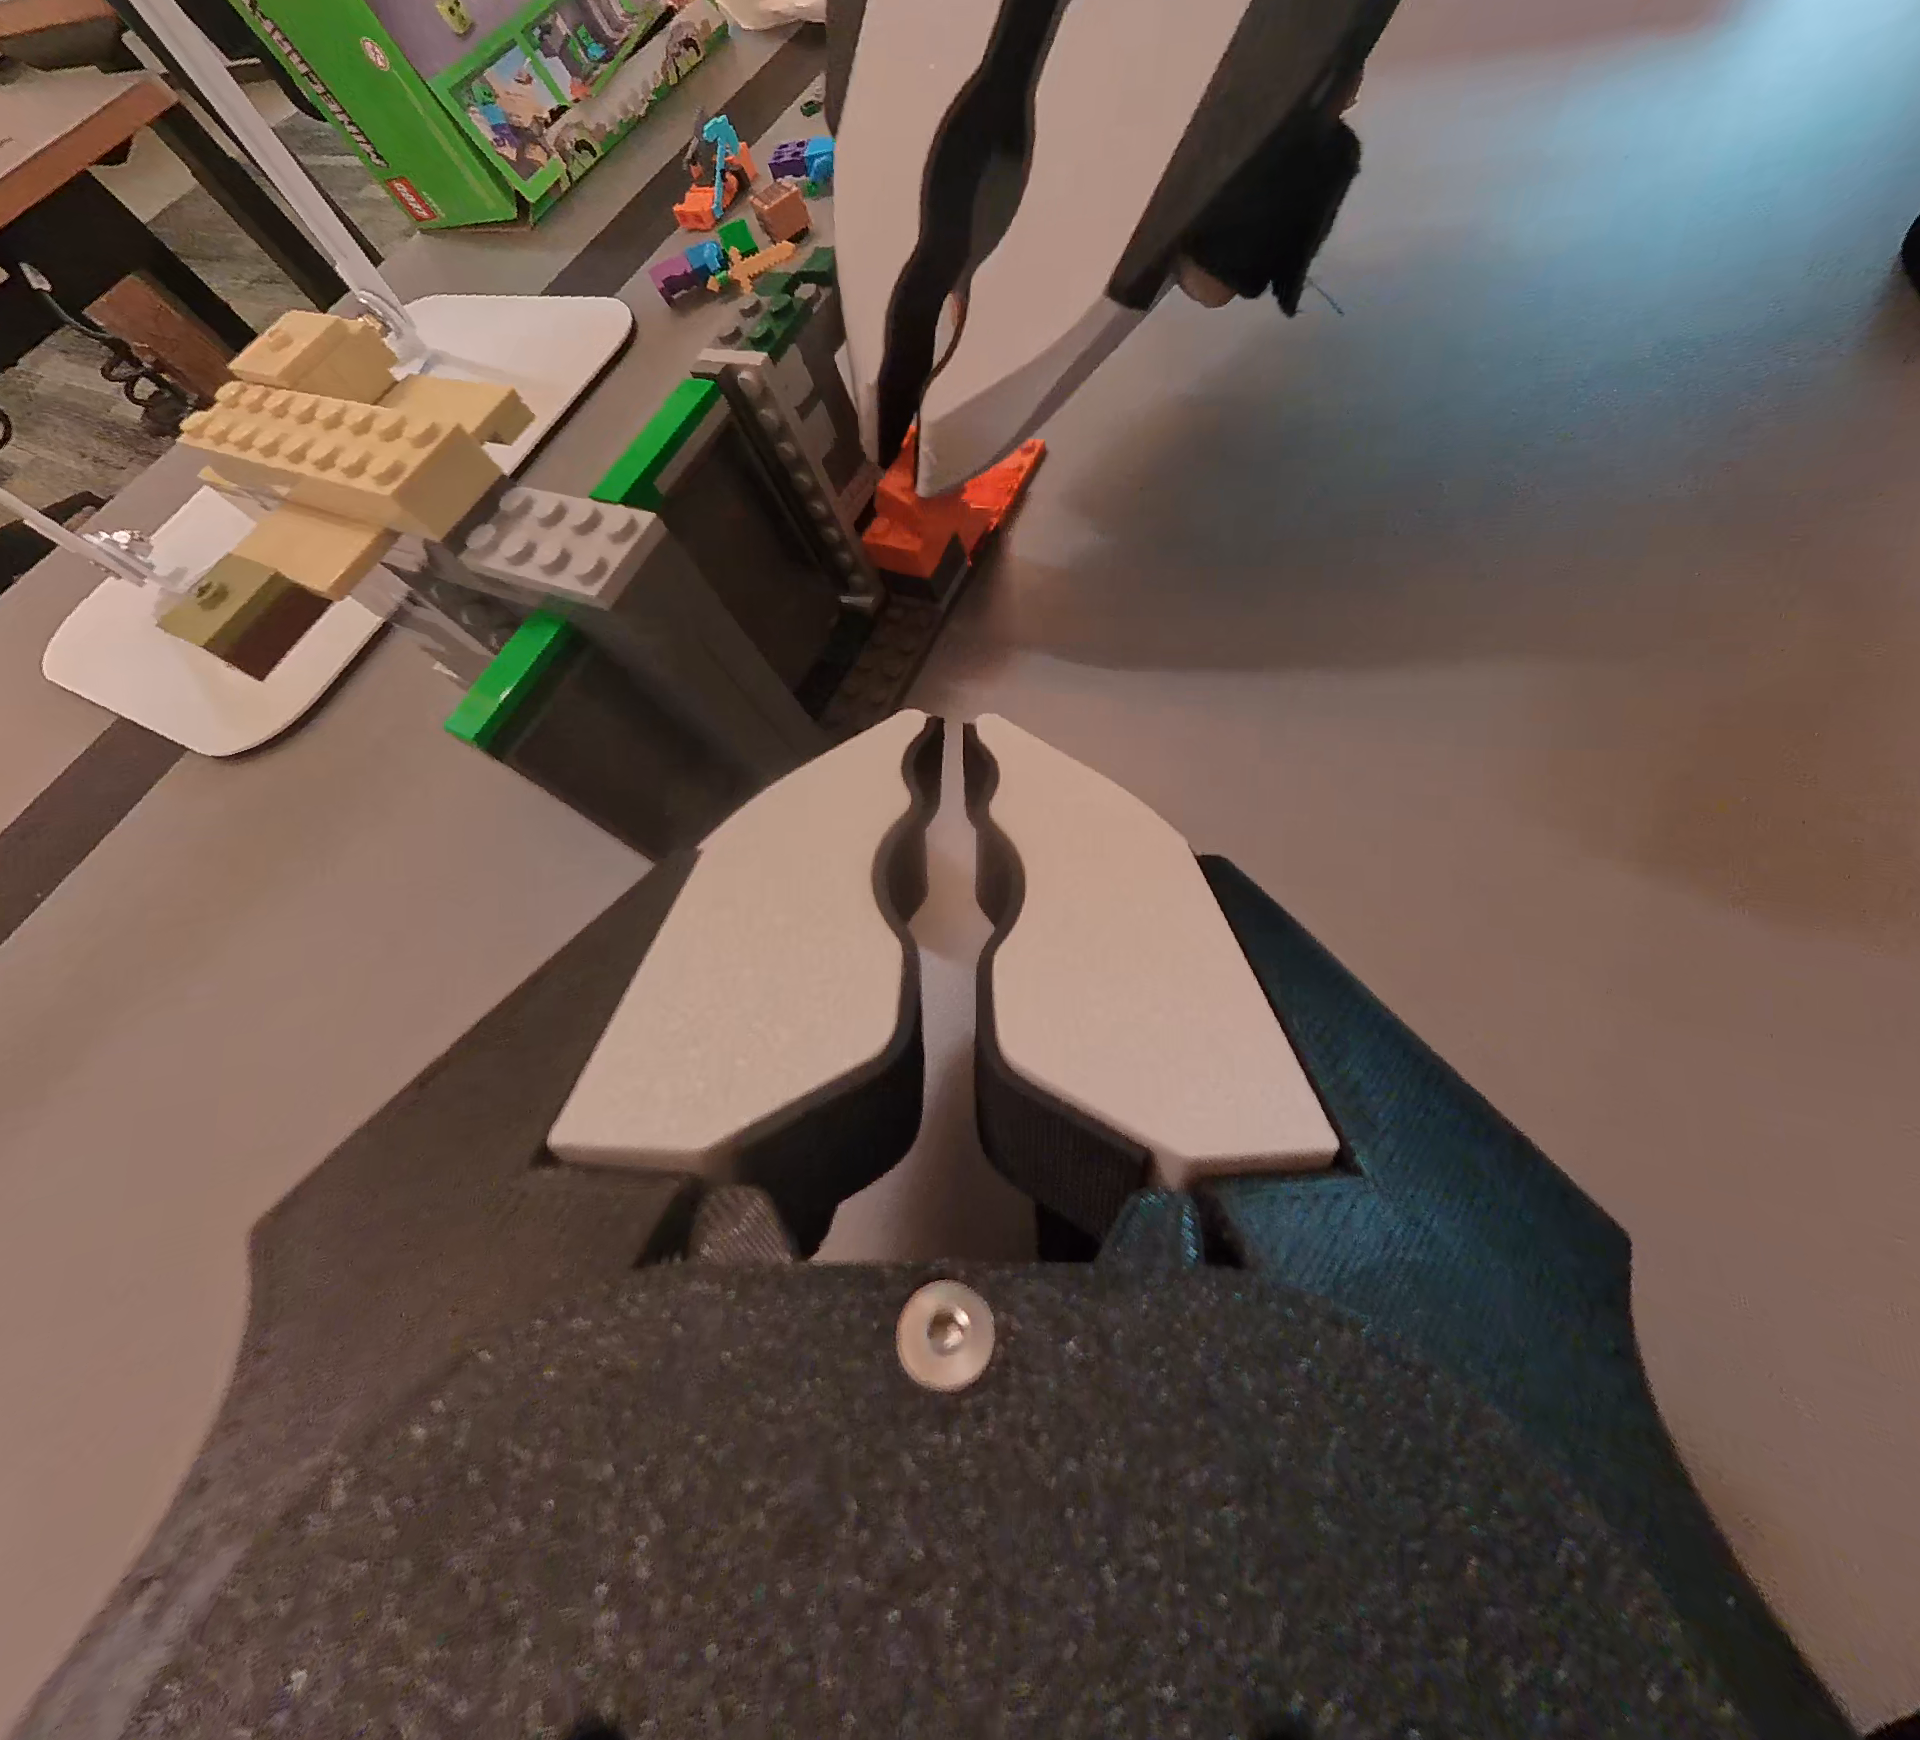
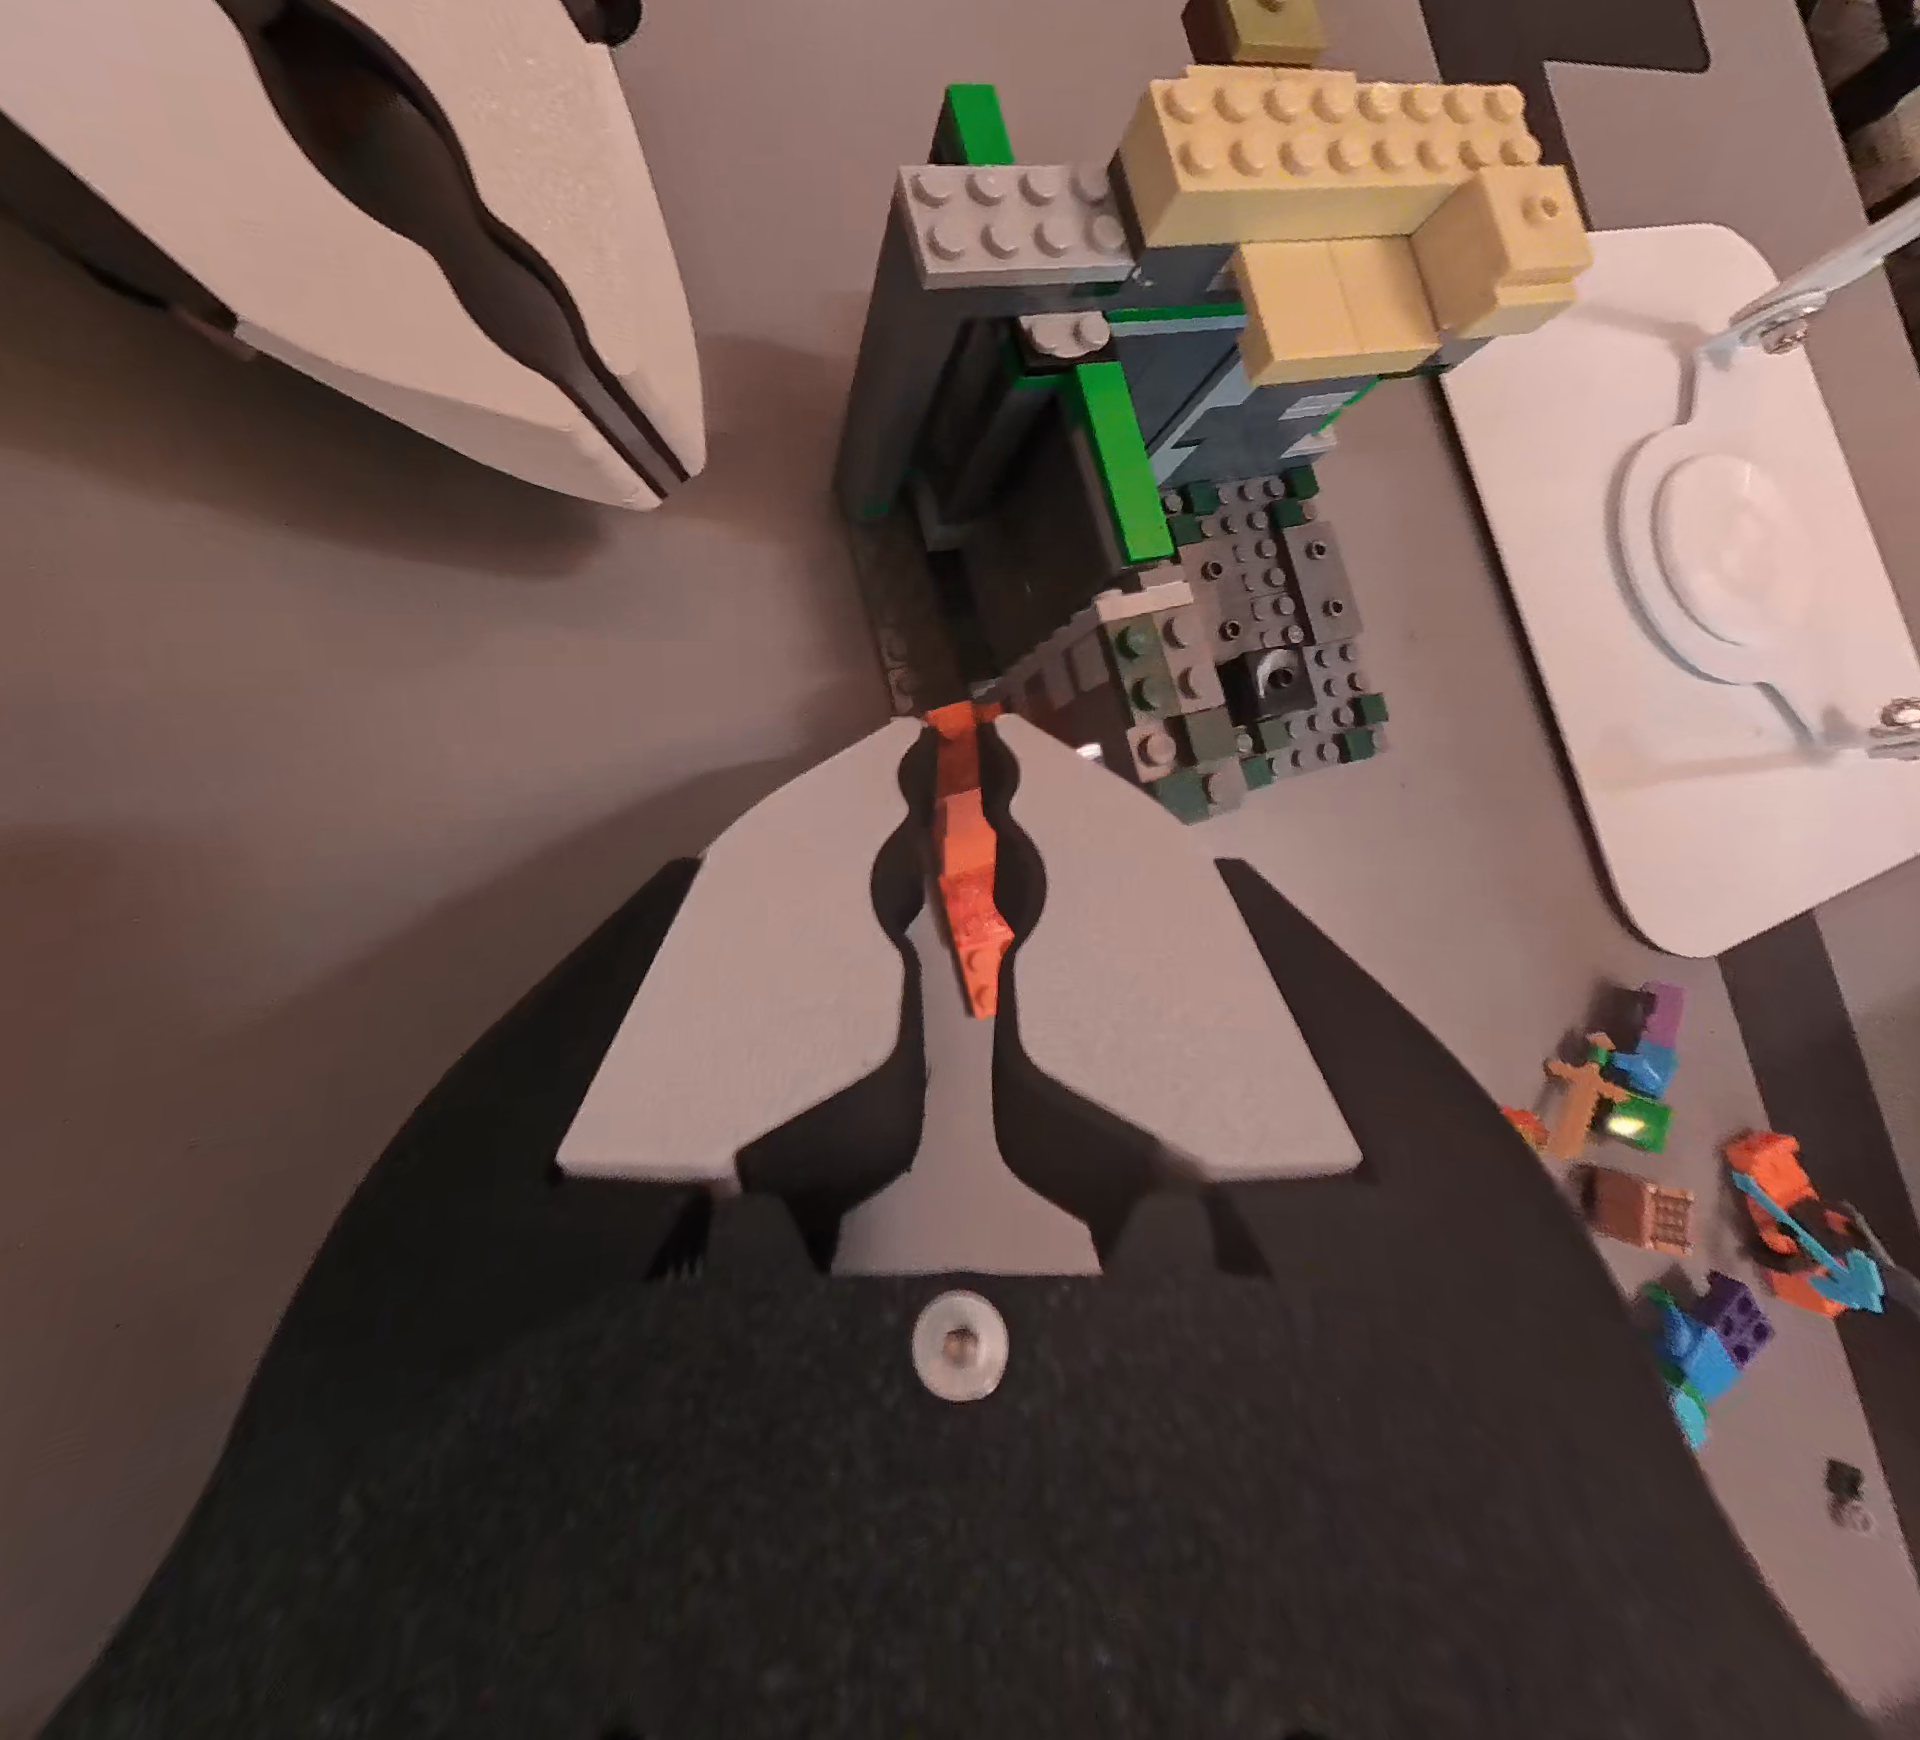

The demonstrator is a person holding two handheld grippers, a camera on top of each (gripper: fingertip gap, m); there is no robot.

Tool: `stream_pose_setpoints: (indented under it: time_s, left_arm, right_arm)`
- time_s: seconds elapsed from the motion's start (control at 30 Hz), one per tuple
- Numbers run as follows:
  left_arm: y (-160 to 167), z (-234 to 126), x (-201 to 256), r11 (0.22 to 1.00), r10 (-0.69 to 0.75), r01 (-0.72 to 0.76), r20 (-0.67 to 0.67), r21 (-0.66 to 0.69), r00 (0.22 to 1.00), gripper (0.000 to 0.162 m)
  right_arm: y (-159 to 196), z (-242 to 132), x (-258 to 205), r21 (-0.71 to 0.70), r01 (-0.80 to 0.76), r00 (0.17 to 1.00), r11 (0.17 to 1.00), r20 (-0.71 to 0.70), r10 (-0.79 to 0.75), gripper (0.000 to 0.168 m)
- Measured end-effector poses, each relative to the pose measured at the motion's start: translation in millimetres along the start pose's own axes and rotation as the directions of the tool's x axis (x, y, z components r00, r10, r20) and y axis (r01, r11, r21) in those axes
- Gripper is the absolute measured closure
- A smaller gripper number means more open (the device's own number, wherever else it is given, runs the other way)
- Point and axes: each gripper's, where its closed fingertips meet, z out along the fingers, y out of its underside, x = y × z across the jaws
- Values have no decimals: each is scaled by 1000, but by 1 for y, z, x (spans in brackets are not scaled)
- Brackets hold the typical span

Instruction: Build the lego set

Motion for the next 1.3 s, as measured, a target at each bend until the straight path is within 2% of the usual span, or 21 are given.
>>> stream_pose_setpoints:
  time_s: [0.03,1.3]
  left_arm:
    - [0,0,0,1000,1,-1,0,0,1000,159]
    - [1,0,1,1000,0,0,-11,-8,1000,159]
  right_arm:
    - [0,1,0,-2,2,1000,1000,0,-2,161]
    - [2,6,4,-51,133,977,990,-158,-140,153]
